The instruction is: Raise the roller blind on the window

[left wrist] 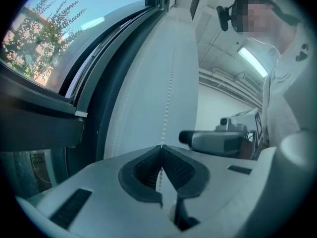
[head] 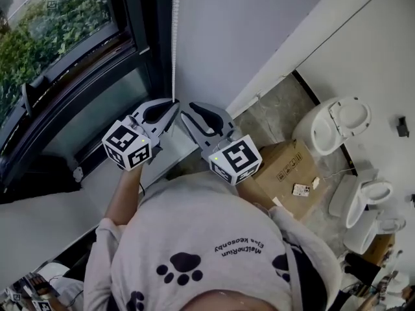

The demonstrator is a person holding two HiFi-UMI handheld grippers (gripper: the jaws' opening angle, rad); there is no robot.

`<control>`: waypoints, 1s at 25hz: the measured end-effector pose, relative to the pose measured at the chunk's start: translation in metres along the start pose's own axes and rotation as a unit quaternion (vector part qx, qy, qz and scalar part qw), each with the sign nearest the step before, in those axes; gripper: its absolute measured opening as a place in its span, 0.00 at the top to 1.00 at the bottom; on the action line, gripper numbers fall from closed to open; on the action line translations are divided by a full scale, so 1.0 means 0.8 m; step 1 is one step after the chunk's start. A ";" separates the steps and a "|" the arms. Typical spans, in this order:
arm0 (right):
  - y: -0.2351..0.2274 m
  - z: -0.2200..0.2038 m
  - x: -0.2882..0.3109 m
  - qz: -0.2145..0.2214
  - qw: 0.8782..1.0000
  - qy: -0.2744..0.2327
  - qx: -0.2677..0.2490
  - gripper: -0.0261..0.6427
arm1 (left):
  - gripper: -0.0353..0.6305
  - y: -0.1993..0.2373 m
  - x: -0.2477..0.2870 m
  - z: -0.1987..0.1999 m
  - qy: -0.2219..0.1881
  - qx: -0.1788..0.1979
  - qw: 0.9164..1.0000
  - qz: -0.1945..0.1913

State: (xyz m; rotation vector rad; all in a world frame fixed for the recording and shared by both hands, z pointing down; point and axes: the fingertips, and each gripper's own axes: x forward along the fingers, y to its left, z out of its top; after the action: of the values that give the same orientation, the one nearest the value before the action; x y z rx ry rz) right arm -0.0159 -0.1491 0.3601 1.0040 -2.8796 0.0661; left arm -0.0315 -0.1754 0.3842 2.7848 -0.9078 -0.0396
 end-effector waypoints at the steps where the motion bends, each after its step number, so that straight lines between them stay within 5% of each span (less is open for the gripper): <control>1: -0.001 0.021 -0.001 0.002 1.000 -0.014 -0.006 0.81 | 0.93 0.000 0.000 0.000 0.000 0.000 1.000 -0.001; 13: -0.005 0.175 0.041 0.021 0.996 -0.081 -0.038 0.86 | 0.93 -0.003 0.005 -0.002 -0.003 -0.004 1.000 -0.003; 16: -0.005 0.180 0.048 0.017 0.997 -0.070 -0.042 0.93 | 0.93 -0.003 0.005 -0.002 -0.006 -0.005 1.000 -0.002; 25: -0.005 0.144 0.045 0.016 0.997 -0.068 -0.034 0.94 | 0.93 0.005 0.003 -0.036 0.013 -0.002 1.000 0.009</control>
State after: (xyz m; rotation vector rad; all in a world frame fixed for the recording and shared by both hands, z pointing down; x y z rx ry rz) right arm -0.0497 -0.1827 0.2491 0.9880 -2.9964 -0.1010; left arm -0.0291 -0.1742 0.4130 2.7669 -0.9263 -0.0029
